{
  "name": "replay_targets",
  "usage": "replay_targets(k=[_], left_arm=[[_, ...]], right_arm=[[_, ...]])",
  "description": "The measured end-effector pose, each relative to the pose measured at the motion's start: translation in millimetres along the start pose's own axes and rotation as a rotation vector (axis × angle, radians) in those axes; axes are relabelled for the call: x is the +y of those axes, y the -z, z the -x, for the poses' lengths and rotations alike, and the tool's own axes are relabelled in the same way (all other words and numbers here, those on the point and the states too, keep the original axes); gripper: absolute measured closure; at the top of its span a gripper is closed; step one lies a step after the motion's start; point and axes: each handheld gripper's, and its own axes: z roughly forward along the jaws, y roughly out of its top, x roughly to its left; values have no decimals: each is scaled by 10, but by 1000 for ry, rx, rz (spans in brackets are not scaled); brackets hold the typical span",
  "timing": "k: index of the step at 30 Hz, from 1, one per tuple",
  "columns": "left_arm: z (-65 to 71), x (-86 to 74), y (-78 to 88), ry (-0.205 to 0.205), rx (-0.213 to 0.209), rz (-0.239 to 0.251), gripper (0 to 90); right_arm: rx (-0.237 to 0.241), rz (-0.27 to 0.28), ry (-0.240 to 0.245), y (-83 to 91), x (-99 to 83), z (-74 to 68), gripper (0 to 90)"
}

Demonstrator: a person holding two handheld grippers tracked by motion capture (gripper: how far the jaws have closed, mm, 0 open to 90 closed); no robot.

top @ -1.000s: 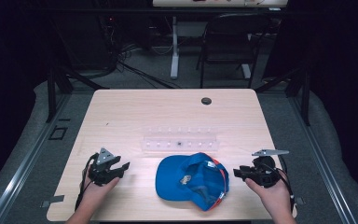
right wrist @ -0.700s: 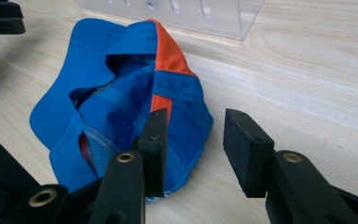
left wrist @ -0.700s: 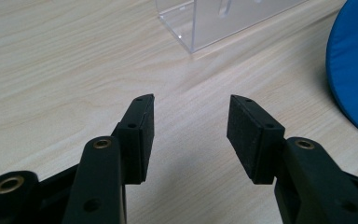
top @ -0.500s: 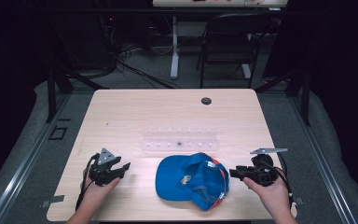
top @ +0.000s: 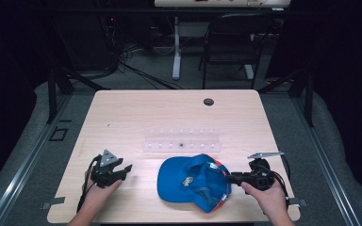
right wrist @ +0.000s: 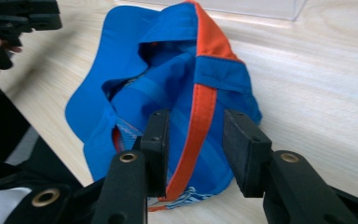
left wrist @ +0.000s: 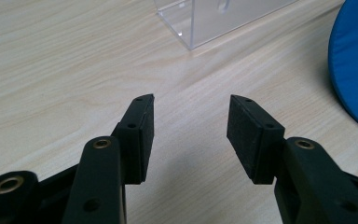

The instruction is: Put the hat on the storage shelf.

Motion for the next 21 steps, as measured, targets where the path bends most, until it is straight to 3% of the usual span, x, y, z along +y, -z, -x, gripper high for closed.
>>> replay_targets(k=[10,18,21], left_arm=[[-7,-1,1,1,2,0,515],[-9,-1,0,1,3,-1,515],[-9,-1,-1,1,3,-2,515]], right_arm=[[37,-29,-30,-96,-37,18,613],[73,-47,-96,-175,-66,54,632],[86,-72,-89,-197,-68,66,643]])
